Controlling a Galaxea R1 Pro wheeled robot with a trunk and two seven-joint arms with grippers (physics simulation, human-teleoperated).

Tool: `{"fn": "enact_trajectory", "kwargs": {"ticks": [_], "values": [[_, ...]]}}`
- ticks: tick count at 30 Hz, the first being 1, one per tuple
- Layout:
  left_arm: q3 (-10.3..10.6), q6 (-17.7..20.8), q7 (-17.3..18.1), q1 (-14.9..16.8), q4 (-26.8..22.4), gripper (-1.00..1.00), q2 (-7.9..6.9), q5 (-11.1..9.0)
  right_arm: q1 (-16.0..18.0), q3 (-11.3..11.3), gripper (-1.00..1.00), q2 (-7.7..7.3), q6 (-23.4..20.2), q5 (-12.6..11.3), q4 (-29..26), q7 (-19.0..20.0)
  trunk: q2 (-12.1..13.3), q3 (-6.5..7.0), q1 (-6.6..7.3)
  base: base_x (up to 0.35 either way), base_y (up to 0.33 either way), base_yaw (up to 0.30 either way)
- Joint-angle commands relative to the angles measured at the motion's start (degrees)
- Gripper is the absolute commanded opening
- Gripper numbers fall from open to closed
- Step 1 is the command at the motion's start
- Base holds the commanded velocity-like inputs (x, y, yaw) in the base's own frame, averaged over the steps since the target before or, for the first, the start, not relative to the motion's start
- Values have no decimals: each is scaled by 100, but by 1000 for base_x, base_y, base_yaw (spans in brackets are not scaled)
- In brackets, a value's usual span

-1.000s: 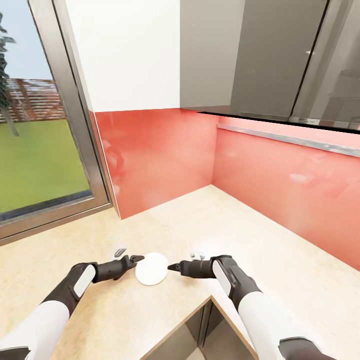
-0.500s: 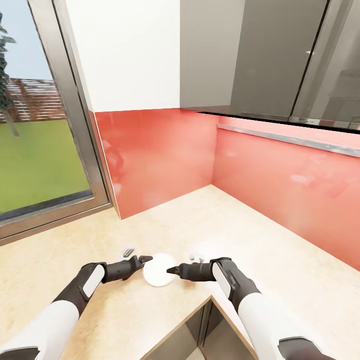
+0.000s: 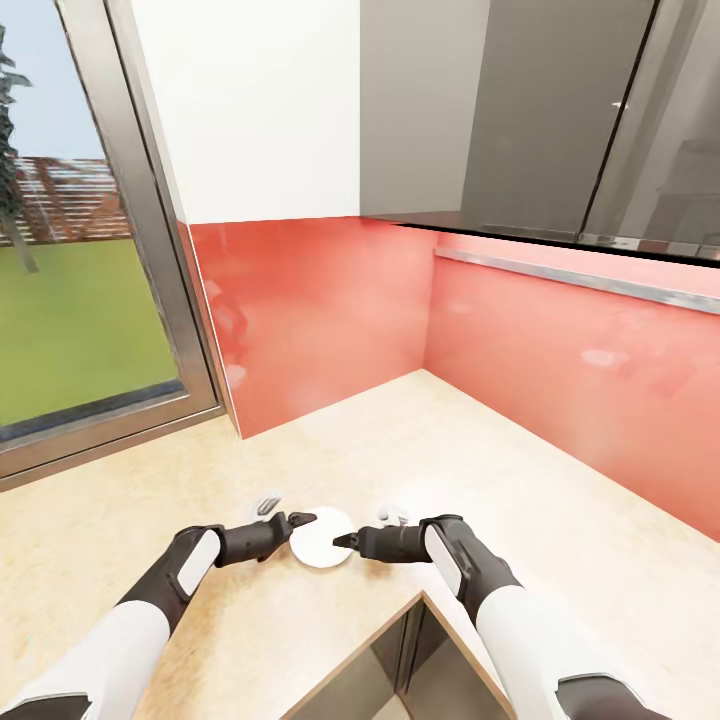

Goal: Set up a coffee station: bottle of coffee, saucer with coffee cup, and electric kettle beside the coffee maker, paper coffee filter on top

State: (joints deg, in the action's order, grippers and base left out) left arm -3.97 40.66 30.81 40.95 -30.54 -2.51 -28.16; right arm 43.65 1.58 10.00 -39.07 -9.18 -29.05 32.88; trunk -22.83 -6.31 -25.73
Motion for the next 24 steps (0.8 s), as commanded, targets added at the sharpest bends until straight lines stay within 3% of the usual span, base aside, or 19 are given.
{"fn": "enact_trajectory", "kwargs": {"ticks": [1, 24], "values": [[-8, 30, 4, 1, 303, 100, 4, 48, 4, 9, 100, 0, -39, -23, -5, -23, -9, -14, -5, 0, 0, 0], [1, 38, 11, 1, 303, 100, 33, 48, 4, 9, 100, 0, -39, -23, -4, -18, -9, -14, -5, 0, 0, 0]]}}
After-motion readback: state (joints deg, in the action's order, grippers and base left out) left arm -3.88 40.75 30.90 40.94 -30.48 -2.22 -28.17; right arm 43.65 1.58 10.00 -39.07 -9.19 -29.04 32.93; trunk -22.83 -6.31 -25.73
